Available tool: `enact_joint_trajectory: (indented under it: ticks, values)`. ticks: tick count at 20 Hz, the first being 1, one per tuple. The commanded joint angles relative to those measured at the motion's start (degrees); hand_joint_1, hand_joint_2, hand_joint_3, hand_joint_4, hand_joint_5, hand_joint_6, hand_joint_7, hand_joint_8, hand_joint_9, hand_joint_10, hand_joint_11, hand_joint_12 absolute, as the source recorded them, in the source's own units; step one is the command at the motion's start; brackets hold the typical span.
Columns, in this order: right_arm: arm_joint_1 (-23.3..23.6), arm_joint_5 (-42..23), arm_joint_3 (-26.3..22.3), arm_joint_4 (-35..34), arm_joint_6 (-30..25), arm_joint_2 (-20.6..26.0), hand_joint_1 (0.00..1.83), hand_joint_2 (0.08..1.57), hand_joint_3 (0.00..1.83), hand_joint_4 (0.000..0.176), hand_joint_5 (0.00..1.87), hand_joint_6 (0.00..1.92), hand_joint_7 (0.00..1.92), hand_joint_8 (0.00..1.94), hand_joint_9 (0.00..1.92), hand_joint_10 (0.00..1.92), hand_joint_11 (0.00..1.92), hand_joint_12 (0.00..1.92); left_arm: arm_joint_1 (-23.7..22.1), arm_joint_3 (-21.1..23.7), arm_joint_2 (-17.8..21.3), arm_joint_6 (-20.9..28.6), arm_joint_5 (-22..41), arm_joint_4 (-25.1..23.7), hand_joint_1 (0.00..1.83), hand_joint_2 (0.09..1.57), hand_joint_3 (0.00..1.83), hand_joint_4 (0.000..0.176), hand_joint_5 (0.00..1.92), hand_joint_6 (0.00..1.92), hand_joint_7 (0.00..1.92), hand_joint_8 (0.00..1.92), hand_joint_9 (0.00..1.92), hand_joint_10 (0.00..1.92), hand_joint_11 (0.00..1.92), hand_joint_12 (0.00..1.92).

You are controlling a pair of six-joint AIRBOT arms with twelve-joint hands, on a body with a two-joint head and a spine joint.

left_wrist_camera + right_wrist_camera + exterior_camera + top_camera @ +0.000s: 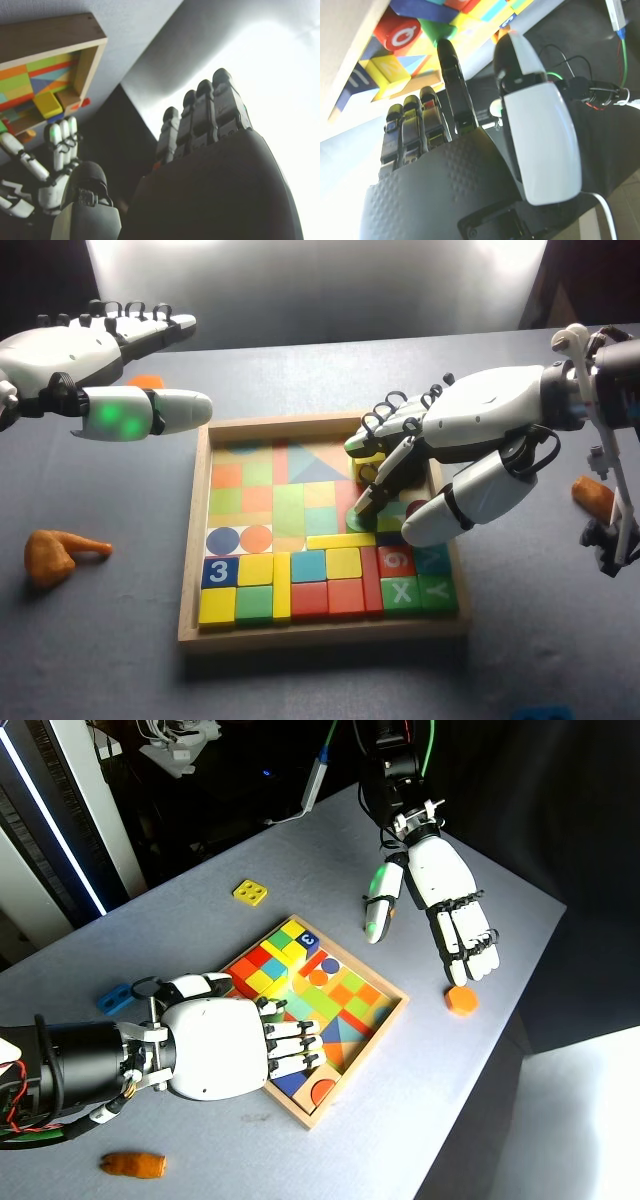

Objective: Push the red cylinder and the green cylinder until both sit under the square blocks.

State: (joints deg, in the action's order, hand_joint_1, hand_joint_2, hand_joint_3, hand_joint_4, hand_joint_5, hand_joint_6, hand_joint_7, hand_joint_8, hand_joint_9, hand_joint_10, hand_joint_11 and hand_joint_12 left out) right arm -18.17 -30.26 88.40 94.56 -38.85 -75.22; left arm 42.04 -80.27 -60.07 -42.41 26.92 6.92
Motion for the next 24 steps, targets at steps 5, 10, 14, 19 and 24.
enact_joint_trajectory:
  ticks: [5,10,14,19,24]
  values:
    - [-0.5,-1.3,-0.3,0.0,-0.5,0.6,0.17,1.19,0.0,0.176,0.68,0.01,0.0,0.0,0.0,0.0,0.0,0.0,-0.1,-0.1,0.5,-0.2,6.9,0.8,0.0,1.11,0.01,0.108,0.0,0.0,0.0,0.0,0.0,0.0,0.0,0.0]
    - [-0.6,-1.4,-0.9,0.9,-1.3,1.4,0.11,1.2,0.0,0.176,0.64,0.0,0.0,0.0,0.0,0.0,0.0,0.0,0.2,-0.1,0.6,-0.3,7.0,1.1,0.0,1.1,0.0,0.115,0.0,0.0,0.0,0.0,0.0,0.0,0.0,0.0]
    - [-1.0,-1.6,-1.2,1.0,-1.6,1.8,0.17,1.19,0.0,0.176,0.67,0.01,0.0,0.0,0.0,0.0,0.0,0.0,0.3,-0.1,0.6,-0.4,7.0,1.4,0.0,1.13,0.01,0.101,0.0,0.0,0.0,0.0,0.0,0.0,0.0,0.0]
    - [-1.3,-1.6,-1.6,1.1,-2.0,2.5,0.14,1.2,0.0,0.176,0.65,0.0,0.0,0.0,0.0,0.0,0.0,0.0,0.5,-0.1,0.7,-0.4,7.0,1.6,0.0,1.12,0.0,0.098,0.0,0.0,0.0,0.0,0.0,0.0,0.0,0.0]
    - [-1.1,-1.6,-1.6,1.1,-2.0,2.5,0.17,1.19,0.0,0.176,0.67,0.01,0.0,0.0,0.0,0.0,0.0,0.0,0.6,-0.1,0.6,-0.4,7.1,1.6,0.0,1.12,0.01,0.087,0.0,0.0,0.0,0.0,0.0,0.0,0.0,0.0]
